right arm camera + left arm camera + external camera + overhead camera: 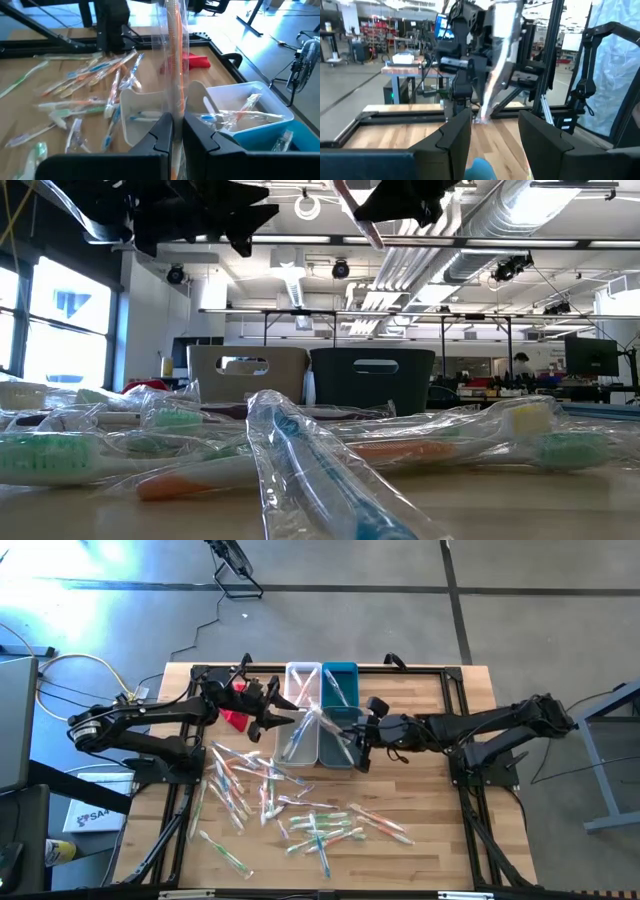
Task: Pick & Place Toothbrushes
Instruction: Put the orange toothbrush into the transparent bin
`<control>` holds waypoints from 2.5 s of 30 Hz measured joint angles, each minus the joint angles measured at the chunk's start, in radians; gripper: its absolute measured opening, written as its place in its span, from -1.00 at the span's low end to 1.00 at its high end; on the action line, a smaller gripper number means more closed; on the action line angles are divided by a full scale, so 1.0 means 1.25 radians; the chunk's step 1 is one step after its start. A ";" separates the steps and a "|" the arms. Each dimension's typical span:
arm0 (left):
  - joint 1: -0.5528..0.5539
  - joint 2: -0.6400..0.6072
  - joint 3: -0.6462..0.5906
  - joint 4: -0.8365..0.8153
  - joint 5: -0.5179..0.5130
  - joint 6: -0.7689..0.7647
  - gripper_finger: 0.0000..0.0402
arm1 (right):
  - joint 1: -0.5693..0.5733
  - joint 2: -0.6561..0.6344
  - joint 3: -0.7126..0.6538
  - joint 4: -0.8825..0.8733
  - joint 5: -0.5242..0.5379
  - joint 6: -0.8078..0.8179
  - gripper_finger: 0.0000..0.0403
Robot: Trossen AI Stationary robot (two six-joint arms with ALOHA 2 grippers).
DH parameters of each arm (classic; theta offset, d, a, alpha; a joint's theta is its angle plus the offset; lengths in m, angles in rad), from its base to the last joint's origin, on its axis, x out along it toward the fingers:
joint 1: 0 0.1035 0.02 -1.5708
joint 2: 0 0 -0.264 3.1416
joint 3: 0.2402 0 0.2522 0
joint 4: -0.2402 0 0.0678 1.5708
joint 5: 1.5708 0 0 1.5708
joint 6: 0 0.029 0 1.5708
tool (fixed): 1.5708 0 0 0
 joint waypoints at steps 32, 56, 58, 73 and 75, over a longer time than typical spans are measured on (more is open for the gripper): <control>-0.093 0.173 0.128 0.104 -0.024 0.027 -0.20 | -0.005 0.000 0.000 0.006 0.000 -0.018 -0.91; -0.145 0.173 0.128 0.112 -0.193 0.091 -0.20 | -0.005 0.000 0.000 0.001 0.000 -0.014 -0.91; -0.145 0.173 0.128 0.124 -0.184 0.091 -0.20 | -0.005 0.000 0.000 0.001 0.000 -0.014 -0.91; -0.145 0.246 0.199 0.119 -0.110 0.066 -0.20 | -0.004 0.000 0.000 0.000 0.001 -0.011 -0.91; -0.145 0.246 0.204 0.122 -0.082 0.064 -0.20 | -0.005 0.000 0.000 0.000 0.002 -0.011 -0.91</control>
